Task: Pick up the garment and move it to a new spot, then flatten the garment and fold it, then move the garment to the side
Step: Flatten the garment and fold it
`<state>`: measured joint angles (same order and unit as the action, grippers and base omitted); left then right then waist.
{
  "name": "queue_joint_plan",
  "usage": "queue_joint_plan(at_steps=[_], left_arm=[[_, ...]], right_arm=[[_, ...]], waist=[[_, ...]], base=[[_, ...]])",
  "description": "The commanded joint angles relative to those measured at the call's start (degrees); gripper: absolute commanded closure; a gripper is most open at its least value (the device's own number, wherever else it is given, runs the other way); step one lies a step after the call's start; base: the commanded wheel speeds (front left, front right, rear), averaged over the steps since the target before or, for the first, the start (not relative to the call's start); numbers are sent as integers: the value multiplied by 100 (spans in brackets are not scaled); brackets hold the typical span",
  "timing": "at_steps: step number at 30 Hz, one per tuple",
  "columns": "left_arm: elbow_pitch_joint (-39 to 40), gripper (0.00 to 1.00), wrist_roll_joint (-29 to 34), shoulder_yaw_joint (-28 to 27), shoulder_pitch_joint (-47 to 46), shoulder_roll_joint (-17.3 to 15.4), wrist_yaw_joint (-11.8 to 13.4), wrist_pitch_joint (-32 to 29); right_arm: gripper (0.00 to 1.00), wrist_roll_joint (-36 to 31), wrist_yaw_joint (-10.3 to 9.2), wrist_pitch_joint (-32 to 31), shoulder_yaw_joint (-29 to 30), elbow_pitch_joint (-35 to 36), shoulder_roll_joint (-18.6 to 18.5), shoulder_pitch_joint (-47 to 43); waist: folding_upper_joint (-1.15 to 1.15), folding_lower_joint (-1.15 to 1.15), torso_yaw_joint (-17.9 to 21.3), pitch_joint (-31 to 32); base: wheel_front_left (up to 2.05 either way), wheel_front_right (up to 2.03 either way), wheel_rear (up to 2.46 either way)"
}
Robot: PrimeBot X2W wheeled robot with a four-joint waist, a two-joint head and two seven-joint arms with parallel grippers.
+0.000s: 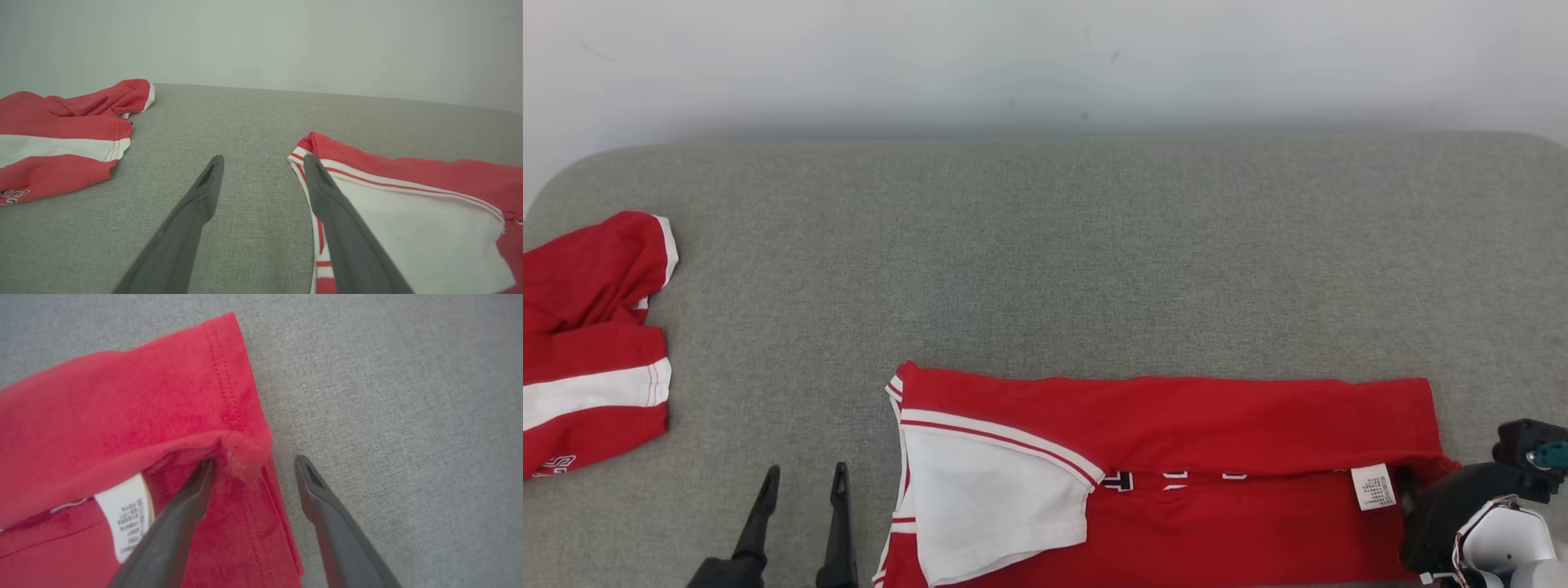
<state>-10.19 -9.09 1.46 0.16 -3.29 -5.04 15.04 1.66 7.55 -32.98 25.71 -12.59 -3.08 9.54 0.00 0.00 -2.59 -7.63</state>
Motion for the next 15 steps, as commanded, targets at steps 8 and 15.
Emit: queue_joint_plan(at_steps=[8,15], left_arm=[[-133,0,140,-28,-272,-16,-35,16],[-169,0,169,-29,-346,-14,-73,17]], right_arm=[[0,-184,-14,-187,21,-215,-12,137],[0,-121,-14,-325,-87,-455,-99,279]], waist=[[0,0,-46,-124],[0,0,-49,-162]], base=[[0,0,0],[0,0,0]])
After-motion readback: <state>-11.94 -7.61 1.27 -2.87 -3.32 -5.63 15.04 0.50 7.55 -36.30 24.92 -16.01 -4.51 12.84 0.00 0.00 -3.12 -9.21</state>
